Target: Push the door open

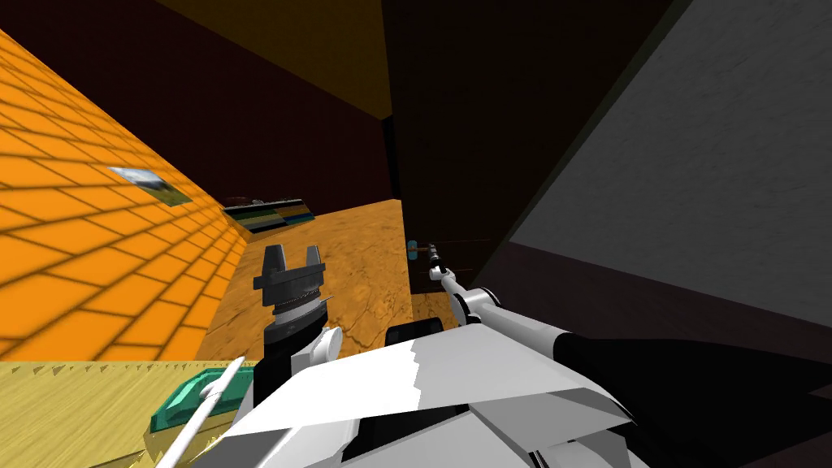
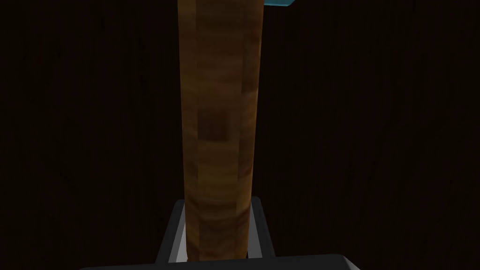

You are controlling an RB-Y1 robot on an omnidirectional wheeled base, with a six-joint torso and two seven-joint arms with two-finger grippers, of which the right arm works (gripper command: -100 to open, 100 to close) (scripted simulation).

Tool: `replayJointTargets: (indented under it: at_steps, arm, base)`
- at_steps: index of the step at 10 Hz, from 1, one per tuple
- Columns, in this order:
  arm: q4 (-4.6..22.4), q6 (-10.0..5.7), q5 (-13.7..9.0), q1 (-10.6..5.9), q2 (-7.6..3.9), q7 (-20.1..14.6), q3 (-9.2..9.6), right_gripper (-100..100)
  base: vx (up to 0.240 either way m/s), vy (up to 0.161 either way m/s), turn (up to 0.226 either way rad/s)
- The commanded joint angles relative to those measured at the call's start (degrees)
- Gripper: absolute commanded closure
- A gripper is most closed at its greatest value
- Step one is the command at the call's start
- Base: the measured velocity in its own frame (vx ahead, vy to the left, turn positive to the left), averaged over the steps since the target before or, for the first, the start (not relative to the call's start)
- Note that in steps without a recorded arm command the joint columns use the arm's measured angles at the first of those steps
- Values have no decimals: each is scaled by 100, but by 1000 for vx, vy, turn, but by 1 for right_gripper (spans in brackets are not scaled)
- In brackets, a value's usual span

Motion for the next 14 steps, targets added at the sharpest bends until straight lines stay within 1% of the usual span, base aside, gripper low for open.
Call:
replayJointTargets:
  at_steps: [1,2,3,6,7,9,12,13,14]
  arm:
    - [-151,-1,-88,31,-27,181,-167,100]
    - [-174,2,-139,39,31,295,-244,100]
    - [-185,4,-163,43,61,350,-281,100]
    - [-241,13,-291,63,244,635,-473,100]
    - [-248,15,-308,65,273,672,-499,100]
    - [-273,19,-363,74,378,795,-582,100]
    - [-288,21,-398,79,456,874,-635,100]
    - [-263,-15,-408,91,330,849,-677,100]
    - [-268,-22,-434,105,238,870,-698,100]
  base:
    - [141,58,-72]
    - [170,83,-90]
    - [139,101,-63]
    - [147,114,-95]
    - [105,137,-78]
    - [79,148,-77]
    - [39,153,-30]
    - [4,53,-71]
    - [66,-91,-55]
